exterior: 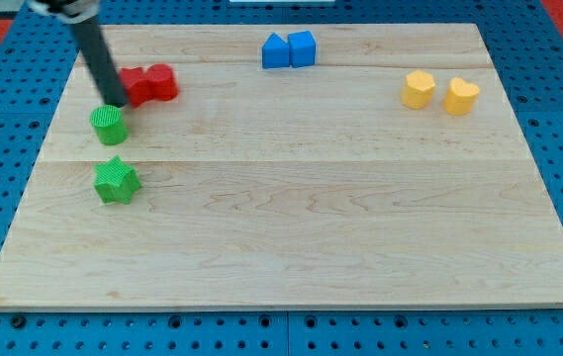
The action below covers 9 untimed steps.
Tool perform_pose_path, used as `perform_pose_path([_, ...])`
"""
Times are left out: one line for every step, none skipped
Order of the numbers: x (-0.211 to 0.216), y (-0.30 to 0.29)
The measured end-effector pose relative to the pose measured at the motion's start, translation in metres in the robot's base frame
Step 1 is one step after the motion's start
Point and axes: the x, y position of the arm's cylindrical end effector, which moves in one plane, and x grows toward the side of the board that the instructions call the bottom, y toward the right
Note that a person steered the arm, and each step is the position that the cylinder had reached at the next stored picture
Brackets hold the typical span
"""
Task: Push the blue cube parallel to the bottom of the yellow hexagon
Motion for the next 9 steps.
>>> perform_pose_path([-0.013,0.074])
perform_pose_path([-0.044,0.089])
perform_pose_path([-0.037,0.107])
perform_pose_path([-0.035,0.133])
perform_pose_path([-0.035,0.153])
perform_pose_path([-0.035,0.190])
perform_pose_path([-0.035,0.228])
perform_pose_path([-0.035,0.260])
perform_pose_path([-0.034,0.292])
